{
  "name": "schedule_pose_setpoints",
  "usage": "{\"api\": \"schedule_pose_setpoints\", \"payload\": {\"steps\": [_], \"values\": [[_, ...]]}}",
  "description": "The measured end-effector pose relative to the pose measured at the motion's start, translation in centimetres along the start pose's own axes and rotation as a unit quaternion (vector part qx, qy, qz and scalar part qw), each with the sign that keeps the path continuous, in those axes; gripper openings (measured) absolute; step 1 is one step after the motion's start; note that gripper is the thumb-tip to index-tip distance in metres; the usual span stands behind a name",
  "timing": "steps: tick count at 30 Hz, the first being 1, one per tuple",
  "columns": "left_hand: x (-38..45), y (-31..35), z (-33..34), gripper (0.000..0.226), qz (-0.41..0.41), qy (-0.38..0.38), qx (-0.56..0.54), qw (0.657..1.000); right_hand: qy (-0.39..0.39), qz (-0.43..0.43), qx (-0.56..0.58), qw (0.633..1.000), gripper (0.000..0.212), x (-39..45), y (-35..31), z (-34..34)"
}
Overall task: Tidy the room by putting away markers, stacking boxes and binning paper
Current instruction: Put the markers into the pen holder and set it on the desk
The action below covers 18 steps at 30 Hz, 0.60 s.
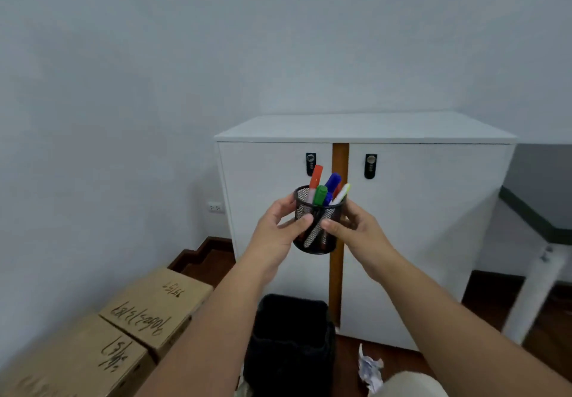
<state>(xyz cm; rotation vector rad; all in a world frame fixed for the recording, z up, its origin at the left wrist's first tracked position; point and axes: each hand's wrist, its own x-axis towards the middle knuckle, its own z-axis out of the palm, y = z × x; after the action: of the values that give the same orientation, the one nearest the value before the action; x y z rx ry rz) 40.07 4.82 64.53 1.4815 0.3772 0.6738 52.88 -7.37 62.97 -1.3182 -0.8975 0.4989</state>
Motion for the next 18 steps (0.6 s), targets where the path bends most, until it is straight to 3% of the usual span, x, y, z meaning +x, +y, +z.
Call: {"api": "schedule_pose_setpoints", "payload": {"steps": [3, 9, 18], "values": [[0.6, -0.1, 2.4, 0.045, 0.008, -0.020, -0.004, 1.000, 0.034, -0.008, -0.031, 0.999, 0.047, -1.3, -0.7, -2.2], [0.5, 1.1, 9.5, 0.047, 0.026, -0.138, -0.002, 0.990, 0.117, -0.024, -0.103, 0.988, 0.051, -6.7, -4.5, -8.5], [-2.0, 0.8, 21.3, 0.052, -0.003, -0.328, -0.024, 0.945, 0.232, 0.000, -0.153, 0.960, 0.059, -17.1, -7.6, -17.1]]}}
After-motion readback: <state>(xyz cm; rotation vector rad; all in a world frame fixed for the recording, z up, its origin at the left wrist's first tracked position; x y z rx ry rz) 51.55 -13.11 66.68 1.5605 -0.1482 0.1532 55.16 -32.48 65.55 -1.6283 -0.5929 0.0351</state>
